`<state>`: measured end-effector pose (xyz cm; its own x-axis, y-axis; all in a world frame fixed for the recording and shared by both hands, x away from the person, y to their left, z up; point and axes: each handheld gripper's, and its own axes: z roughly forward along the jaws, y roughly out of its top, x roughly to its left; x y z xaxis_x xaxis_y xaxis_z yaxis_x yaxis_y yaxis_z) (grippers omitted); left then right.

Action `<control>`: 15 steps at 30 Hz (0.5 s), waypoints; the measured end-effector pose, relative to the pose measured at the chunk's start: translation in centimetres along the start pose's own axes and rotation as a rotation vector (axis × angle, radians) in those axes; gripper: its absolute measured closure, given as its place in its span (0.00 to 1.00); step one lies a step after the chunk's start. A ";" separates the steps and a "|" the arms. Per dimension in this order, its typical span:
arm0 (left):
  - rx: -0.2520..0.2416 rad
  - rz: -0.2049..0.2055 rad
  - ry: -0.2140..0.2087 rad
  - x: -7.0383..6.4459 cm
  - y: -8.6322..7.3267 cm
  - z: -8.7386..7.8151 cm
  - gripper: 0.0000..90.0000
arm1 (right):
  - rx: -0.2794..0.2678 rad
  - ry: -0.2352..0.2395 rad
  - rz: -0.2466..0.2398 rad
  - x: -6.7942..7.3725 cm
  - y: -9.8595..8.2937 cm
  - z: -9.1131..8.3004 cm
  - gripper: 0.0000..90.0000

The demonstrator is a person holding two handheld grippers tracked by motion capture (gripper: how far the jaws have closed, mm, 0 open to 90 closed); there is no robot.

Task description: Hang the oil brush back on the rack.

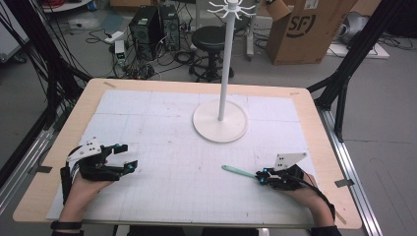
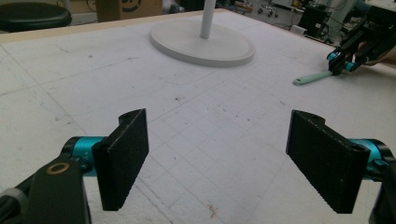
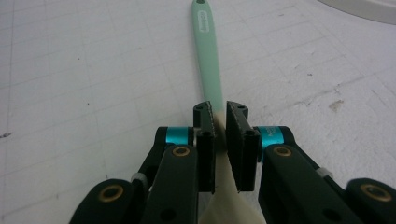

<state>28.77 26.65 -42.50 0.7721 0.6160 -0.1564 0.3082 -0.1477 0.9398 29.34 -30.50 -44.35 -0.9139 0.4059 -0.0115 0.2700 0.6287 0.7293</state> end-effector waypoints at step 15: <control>-0.001 0.000 -0.002 -0.1 0.0 0.0 0.24 | 0.022 0.004 0.038 -0.1 0.3 0.1 0.93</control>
<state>28.69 26.61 -42.47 0.7731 0.6146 -0.1568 0.3078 -0.1473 0.9400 29.55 -30.28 -44.18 -0.9039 0.4273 0.0191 0.3115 0.6271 0.7140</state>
